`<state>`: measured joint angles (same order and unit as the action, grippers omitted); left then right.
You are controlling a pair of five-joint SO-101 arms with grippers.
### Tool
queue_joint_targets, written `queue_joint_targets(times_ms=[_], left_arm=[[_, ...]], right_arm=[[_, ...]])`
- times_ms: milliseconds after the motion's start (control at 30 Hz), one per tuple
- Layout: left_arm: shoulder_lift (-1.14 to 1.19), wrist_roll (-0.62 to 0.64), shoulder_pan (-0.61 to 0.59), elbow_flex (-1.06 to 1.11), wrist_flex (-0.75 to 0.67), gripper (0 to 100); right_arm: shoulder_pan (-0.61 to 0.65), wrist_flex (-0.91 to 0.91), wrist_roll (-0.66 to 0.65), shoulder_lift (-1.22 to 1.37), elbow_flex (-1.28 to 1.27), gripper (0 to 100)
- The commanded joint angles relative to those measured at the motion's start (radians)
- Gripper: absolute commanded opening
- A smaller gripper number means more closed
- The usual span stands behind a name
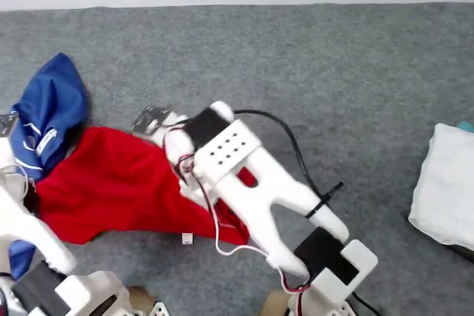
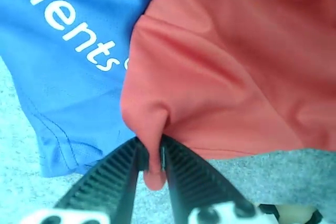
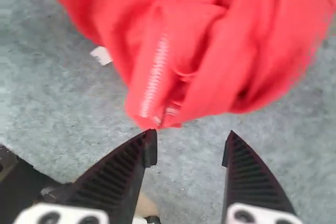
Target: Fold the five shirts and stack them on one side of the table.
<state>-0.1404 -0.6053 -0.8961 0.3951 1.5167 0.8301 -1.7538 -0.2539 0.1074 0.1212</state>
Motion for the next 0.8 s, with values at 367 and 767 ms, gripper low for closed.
queue_joint_targets(times_ms=[367,767], left_arm=[[-0.04,0.018,-0.008,-0.031,0.002,0],[-0.04,0.021,-0.005,-0.031,0.002,0]], right_arm=[[0.082,0.019,0.017,-0.008,-0.27,21.4],[0.081,0.266,0.014,-0.005,-0.451,21.4]])
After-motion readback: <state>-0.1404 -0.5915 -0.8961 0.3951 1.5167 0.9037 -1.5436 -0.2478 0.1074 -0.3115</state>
